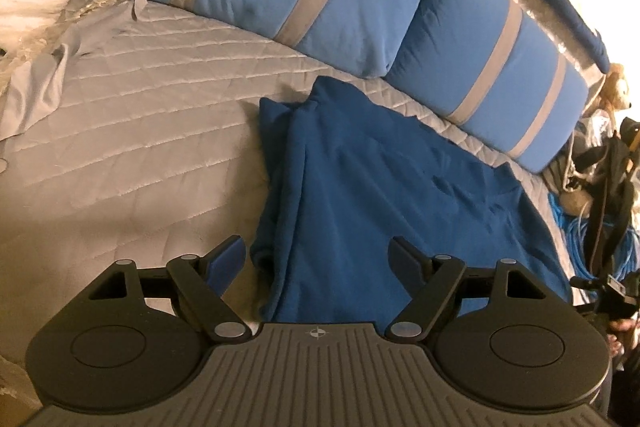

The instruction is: Fold clothes

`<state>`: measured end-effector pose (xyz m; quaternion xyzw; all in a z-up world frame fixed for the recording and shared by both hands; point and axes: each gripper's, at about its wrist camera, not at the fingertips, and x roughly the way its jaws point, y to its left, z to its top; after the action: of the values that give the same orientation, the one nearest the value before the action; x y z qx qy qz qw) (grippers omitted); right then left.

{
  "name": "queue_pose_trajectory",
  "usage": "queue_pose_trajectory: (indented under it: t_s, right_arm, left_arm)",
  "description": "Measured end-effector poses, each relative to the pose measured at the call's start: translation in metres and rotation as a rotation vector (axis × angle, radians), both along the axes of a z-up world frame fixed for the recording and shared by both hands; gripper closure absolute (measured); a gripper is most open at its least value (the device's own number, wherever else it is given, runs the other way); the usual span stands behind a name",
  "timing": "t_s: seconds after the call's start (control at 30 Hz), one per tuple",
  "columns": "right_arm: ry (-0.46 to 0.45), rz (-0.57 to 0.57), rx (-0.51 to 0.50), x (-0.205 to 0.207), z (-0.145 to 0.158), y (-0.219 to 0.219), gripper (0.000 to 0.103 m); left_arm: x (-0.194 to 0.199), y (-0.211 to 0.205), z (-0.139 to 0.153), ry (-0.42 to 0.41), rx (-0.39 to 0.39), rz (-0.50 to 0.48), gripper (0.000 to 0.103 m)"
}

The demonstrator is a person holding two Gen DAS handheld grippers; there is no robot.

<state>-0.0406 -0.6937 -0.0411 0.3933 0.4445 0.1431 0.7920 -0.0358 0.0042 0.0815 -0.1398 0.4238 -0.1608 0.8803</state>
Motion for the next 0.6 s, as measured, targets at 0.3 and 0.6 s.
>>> queue_pose_trajectory:
  t_s: [0.3,0.6]
  right_arm:
    - [0.027,-0.032,0.049,-0.023,-0.007,0.004,0.080]
    - [-0.070,-0.065,0.027,-0.032,0.029,0.012,0.086]
  left_arm:
    - [0.002,-0.002,-0.008,0.021,-0.009,0.005,0.025]
    - [-0.003,0.004,-0.010,0.014,-0.021,0.016,0.025]
